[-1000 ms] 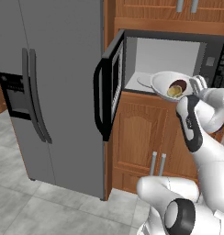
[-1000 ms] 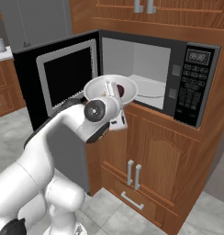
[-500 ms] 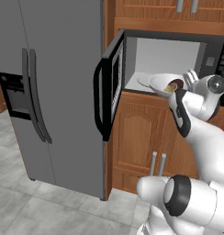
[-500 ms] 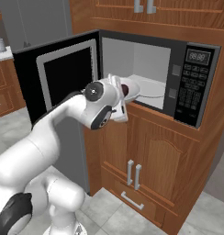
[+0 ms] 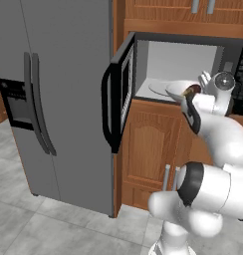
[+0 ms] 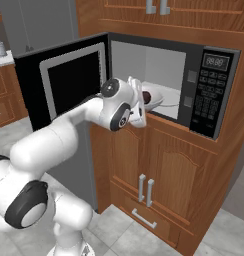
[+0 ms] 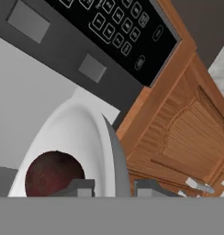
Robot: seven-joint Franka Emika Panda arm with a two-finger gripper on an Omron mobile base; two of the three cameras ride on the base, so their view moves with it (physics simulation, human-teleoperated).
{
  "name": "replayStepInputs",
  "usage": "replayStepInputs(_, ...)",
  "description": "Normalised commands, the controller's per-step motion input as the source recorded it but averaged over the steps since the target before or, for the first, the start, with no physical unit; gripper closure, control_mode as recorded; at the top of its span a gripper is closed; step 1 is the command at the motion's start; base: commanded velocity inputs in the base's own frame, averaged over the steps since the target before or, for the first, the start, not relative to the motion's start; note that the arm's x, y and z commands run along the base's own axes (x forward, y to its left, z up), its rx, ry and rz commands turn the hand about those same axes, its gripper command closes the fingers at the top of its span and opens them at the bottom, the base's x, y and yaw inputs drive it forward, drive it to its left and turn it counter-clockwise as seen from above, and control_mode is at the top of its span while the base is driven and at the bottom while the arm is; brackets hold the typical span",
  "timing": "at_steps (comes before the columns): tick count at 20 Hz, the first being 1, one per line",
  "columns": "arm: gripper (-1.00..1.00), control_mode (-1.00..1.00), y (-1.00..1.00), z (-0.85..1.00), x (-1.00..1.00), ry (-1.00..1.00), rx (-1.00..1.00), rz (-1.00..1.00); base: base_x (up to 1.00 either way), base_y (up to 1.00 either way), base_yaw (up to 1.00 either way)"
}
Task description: Place the bowl containing the potato and mushroom in the microwave. Close the microwave door and press the start button to microwave the meal.
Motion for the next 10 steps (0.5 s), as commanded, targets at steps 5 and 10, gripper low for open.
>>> replayStepInputs(5, 1.00, -1.00, -0.17, 0.00, 0.52, 0.01, 0.00, -0.07, 0.00, 0.00, 0.00)
replayStepInputs(10, 1.00, -1.00, -0.07, -0.06, 0.60, 0.00, 0.00, -0.04, 0.00, 0.00, 0.00)
